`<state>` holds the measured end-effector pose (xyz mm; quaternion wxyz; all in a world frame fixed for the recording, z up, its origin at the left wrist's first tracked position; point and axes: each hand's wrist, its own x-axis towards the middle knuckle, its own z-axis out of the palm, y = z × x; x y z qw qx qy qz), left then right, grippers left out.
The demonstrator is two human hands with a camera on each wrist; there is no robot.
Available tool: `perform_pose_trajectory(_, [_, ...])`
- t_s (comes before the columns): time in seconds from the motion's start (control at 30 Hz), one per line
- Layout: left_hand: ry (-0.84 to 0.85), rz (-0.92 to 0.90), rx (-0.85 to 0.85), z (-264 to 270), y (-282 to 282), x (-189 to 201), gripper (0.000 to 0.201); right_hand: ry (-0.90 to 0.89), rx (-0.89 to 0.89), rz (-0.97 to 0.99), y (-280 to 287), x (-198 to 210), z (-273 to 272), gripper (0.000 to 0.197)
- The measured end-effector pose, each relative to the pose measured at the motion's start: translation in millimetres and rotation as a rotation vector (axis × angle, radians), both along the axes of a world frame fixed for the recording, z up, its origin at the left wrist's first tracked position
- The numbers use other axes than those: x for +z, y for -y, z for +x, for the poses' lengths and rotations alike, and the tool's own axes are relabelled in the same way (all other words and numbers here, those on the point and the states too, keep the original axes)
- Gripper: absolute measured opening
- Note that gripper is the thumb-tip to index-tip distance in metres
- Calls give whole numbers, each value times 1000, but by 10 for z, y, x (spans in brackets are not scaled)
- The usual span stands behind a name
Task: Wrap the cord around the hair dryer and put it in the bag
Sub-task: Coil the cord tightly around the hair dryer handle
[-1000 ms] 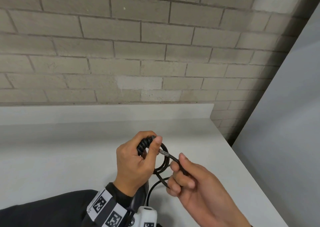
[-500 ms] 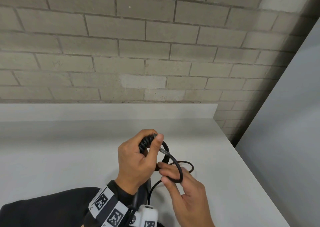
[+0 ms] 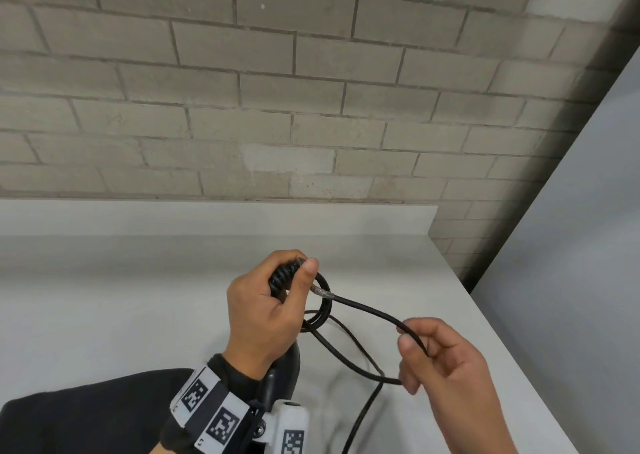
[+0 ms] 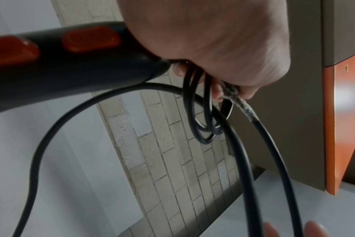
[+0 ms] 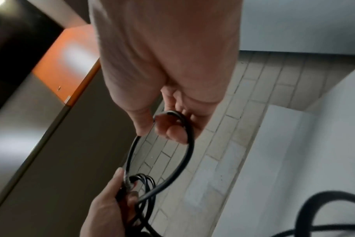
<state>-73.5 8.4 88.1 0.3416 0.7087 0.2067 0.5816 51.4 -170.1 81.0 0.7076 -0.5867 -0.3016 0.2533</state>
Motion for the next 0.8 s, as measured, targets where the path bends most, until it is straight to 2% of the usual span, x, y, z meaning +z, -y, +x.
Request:
perform_pose_trajectory(0.03, [1, -9, 5, 5, -5, -2, 27, 48, -37, 29, -19, -29, -17, 46])
perform_pose_trajectory(0.1, [14, -34, 14, 10, -15, -1, 32, 33, -16, 127, -39, -88, -80, 53])
perform_pose_trajectory(0.17, [26, -46, 22, 6, -21, -1, 33, 87, -133, 199, -79, -149, -176, 54])
perform_pose_trajectory(0.27, [22, -56, 39, -1, -15, 2, 32, 496, -594, 164, -175, -139, -350, 50])
perform_pose_trajectory(0.33, [18, -61, 44, 8, 1, 2, 31, 729, -669, 232, -205, -62, -511, 32])
perform_pose_trajectory(0.37, [17, -62, 44, 15, 11, 5, 30, 825, -620, 274, -222, -30, -603, 17])
perform_pose_trajectory(0.4, [17, -62, 44, 25, 26, 9, 30, 885, -536, 282, -232, -12, -684, 11])
perform_pose_trajectory(0.5, [13, -42, 45, 61, 68, 14, 30, 969, -265, 154, -333, -79, -780, 11])
perform_pose_trajectory(0.57, [6, -39, 32, 75, 89, 15, 29, 1010, -172, -37, -427, -138, -737, 24])
perform_pose_trajectory(0.67, [-6, -30, 34, 67, 91, 17, 28, 936, -101, -202, -517, -183, -697, 37])
perform_pose_trajectory(0.73, [3, -37, 40, 50, 64, 23, 27, 1004, -78, -247, -490, -175, -674, 40])
perform_pose_trajectory(0.8, [18, -51, 50, 24, 20, 26, 26, 1119, -98, -217, -414, -173, -634, 34])
